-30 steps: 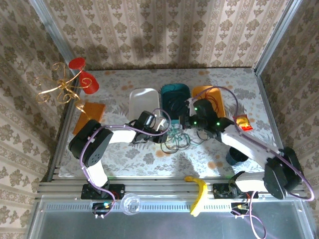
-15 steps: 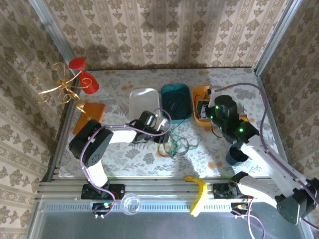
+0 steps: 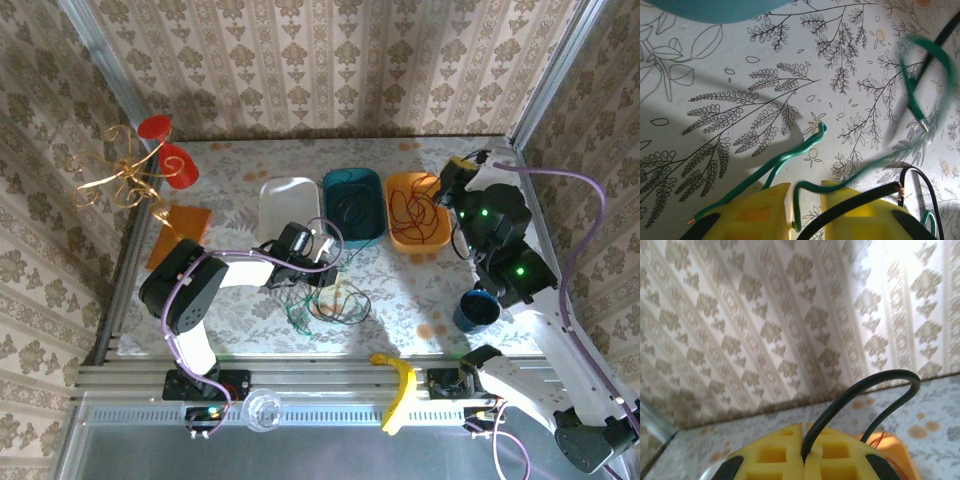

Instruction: Untangle the cables

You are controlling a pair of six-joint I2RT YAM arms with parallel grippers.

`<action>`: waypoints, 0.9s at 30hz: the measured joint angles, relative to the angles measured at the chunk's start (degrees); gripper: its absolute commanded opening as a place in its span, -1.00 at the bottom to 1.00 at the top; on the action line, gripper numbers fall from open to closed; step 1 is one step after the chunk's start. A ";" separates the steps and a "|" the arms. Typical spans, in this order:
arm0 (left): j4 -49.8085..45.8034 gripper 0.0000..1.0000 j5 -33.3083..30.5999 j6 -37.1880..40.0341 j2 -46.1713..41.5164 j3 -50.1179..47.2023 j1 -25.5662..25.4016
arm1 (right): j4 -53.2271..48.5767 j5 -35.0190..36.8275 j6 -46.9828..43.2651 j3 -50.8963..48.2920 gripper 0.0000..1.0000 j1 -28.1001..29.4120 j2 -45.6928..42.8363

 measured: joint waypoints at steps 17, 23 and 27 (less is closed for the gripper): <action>0.61 -0.63 -1.97 -0.33 -0.52 -0.57 -0.07 | 5.55 -13.68 -3.21 16.59 -1.00 -3.98 12.20; 0.39 -0.59 -3.91 -0.39 -1.20 -0.83 -0.02 | 5.79 -19.32 -3.13 18.97 -1.00 -3.98 22.69; 0.39 -0.59 -5.01 -0.39 -1.62 -1.14 0.00 | 6.60 -22.86 -1.88 18.88 -1.00 -3.98 29.55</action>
